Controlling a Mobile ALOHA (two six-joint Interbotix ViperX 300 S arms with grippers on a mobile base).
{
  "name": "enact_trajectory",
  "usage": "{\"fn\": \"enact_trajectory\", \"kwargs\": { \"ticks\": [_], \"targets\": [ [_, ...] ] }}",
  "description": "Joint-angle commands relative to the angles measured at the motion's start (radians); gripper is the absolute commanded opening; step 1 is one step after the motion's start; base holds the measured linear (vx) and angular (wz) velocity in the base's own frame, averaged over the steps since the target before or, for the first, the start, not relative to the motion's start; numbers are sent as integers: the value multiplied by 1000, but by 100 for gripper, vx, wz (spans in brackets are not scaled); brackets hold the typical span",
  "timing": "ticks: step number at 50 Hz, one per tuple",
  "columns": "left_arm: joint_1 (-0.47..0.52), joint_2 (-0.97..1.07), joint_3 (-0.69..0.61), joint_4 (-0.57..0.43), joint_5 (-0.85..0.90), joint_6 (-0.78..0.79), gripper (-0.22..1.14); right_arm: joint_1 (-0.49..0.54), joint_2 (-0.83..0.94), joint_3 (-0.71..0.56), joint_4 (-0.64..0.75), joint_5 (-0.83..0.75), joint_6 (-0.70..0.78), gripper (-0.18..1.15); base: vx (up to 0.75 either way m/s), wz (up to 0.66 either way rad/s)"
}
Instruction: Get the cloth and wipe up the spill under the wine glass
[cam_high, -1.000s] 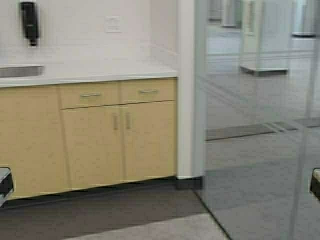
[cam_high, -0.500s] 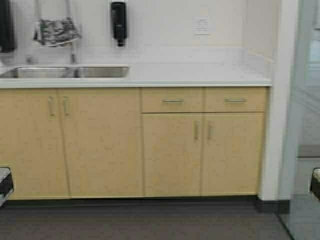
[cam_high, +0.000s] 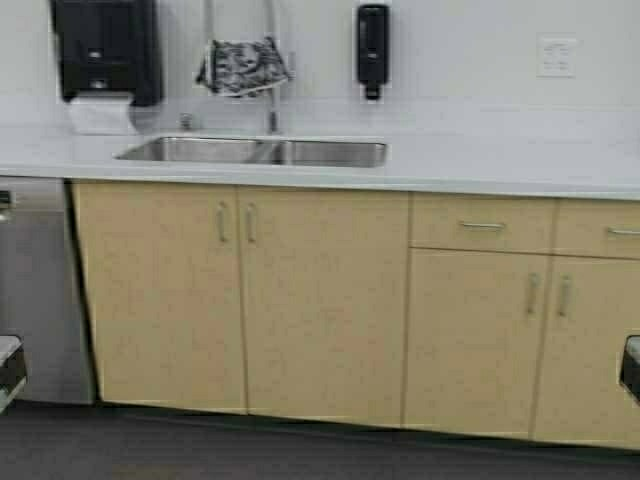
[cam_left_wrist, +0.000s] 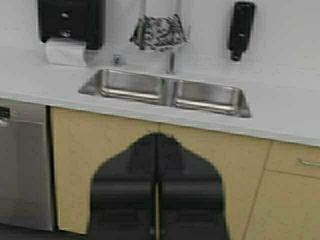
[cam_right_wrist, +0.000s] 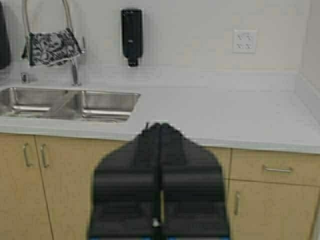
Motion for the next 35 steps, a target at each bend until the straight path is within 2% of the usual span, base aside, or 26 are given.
{"fn": "enact_trajectory", "kwargs": {
  "ticks": [1,20,35],
  "targets": [
    [-2,8,-12,14,-8,-9,2,2,-5,-2,2,6,-3,6,35,30],
    [0,21,-12,34,-40,-6,2,2,-54,8,2,12,-2,6,34,28],
    [2,25,-9,38,-54,-2,2,2,49,-25,0,-75,17,6,36,17]
  ]
}}
